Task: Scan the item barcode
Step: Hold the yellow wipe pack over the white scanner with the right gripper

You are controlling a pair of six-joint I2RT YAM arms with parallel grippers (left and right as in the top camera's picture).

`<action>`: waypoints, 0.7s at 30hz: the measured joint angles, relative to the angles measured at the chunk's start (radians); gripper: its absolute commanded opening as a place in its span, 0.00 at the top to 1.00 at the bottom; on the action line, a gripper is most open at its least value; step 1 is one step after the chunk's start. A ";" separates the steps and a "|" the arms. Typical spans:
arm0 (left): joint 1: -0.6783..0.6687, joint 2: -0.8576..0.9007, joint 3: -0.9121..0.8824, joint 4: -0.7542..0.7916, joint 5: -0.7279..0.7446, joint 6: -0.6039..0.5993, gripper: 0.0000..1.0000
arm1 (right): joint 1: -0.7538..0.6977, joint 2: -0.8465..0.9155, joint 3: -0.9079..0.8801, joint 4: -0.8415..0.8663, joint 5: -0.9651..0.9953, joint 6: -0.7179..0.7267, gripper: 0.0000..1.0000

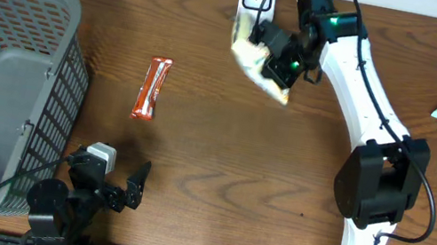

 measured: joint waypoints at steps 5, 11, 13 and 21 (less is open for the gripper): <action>0.000 0.000 0.000 0.000 0.000 0.000 0.02 | 0.043 0.000 0.000 0.237 0.326 0.093 0.99; 0.000 0.000 0.000 0.000 0.000 0.000 0.02 | 0.067 0.056 0.007 0.588 0.553 0.016 0.99; 0.000 0.000 0.000 0.000 0.000 0.000 0.02 | 0.067 0.108 0.010 0.690 0.648 -0.062 0.99; 0.000 0.000 0.000 0.000 0.000 0.000 0.02 | 0.064 0.269 -0.003 0.825 0.856 -0.325 0.99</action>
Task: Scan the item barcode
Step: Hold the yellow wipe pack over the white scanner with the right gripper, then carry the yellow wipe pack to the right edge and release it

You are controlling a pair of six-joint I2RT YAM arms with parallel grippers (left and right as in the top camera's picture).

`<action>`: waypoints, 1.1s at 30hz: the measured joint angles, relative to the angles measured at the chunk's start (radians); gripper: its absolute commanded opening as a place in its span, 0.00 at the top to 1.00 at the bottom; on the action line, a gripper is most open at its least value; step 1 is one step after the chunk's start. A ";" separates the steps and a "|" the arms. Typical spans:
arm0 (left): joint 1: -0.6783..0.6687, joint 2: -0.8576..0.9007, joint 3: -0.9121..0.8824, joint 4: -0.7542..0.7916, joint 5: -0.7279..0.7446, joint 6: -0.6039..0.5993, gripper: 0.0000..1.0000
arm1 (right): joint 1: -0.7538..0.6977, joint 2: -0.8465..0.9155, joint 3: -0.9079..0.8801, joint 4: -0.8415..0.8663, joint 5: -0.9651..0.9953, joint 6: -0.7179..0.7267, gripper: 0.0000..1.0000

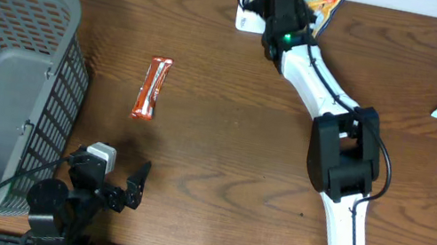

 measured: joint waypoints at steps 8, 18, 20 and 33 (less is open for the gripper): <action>0.000 0.000 0.000 0.000 0.000 0.000 0.02 | -0.005 -0.002 -0.002 0.031 -0.008 -0.026 0.99; 0.000 0.000 0.000 0.000 0.000 0.000 0.02 | -0.043 -0.002 -0.001 0.175 -0.106 -0.034 0.99; 0.000 0.000 0.000 0.000 0.000 0.000 0.02 | -0.052 -0.001 -0.001 0.179 -0.126 -0.037 0.99; 0.000 0.000 0.000 0.000 0.000 0.000 0.02 | -0.063 0.052 0.000 0.304 -0.163 -0.062 0.99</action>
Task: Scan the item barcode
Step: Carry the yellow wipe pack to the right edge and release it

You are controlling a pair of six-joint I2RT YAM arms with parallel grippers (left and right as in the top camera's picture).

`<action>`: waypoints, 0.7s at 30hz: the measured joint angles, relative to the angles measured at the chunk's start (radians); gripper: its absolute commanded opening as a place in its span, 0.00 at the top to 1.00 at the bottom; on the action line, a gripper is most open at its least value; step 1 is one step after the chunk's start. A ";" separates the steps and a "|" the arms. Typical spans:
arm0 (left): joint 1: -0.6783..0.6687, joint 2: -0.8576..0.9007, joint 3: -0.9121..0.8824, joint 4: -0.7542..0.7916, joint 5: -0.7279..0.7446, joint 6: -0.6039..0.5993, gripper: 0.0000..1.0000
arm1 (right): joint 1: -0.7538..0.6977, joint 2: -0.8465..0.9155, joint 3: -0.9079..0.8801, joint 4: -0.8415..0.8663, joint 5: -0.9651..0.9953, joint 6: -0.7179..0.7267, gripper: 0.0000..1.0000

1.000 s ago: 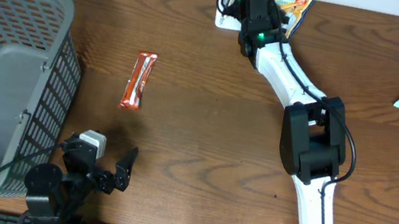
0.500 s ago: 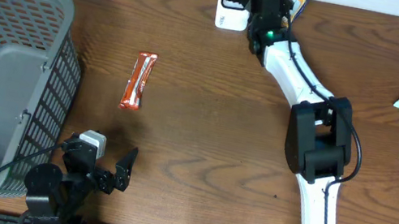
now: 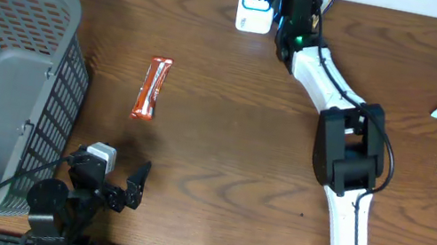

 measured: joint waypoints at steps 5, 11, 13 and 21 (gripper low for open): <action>0.000 0.000 0.000 0.000 0.000 0.000 0.02 | 0.000 0.050 -0.001 0.042 0.064 0.005 0.99; 0.000 0.000 0.000 0.000 0.000 0.000 0.02 | -0.006 0.035 -0.001 0.038 0.250 0.018 0.99; 0.000 0.000 0.000 0.000 0.000 0.000 0.02 | -0.020 0.016 0.000 -0.023 0.328 0.039 0.99; 0.000 0.000 0.000 0.000 0.000 0.000 0.02 | -0.224 -0.074 0.016 -0.744 0.371 0.366 0.99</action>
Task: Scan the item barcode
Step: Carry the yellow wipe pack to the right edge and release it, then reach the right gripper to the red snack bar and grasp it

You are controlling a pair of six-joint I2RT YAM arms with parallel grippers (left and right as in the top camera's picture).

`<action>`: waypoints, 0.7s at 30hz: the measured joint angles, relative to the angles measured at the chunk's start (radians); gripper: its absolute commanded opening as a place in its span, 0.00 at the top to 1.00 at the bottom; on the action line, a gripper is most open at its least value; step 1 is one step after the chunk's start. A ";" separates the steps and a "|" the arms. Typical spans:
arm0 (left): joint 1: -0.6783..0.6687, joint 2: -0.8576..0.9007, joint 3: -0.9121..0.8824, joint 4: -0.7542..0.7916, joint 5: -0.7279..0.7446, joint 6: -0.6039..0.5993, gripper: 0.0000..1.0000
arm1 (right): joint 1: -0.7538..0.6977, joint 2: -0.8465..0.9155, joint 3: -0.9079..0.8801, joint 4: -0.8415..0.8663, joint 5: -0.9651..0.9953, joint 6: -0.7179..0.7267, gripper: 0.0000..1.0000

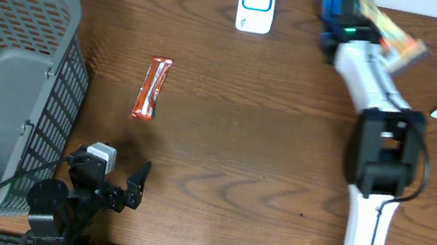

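Observation:
The white scanner with its blue-ringed face stands uncovered at the table's far edge. To its right, my right gripper is shut on a yellowish snack packet, which sticks out to the right and is tilted. The packet is well clear of the scanner. My left gripper rests at the near left edge, open and holding nothing.
A grey mesh basket fills the left side. A red snack bar lies between the basket and the table's middle. At the right edge lie a mint-green packet, a blue bottle and a small orange box.
My right gripper has moved to the right with the packet, from over the scanner's right side to a spot well clear of it. The scanner's face now shows in full. The left arm is unchanged.
The right gripper first held the packet just below and right of the scanner. Then it reached over the scanner with the packet at the far edge, and stayed there at the following moment. Now packet and gripper are off to the scanner's right.

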 measured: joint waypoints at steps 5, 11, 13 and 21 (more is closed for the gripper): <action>0.000 0.000 0.000 0.000 0.000 0.000 0.02 | -0.207 0.000 -0.019 -0.111 -0.134 0.238 0.99; 0.000 0.000 0.000 0.000 0.000 0.000 0.02 | -0.401 0.000 -0.019 -0.110 -0.243 0.352 0.01; 0.000 0.000 0.000 0.000 0.000 0.000 0.02 | -0.425 -0.002 -0.018 -0.111 -0.253 0.373 0.01; 0.000 0.000 0.000 0.000 -0.001 0.000 0.02 | -0.367 -0.129 -0.017 -0.110 -0.542 0.498 0.01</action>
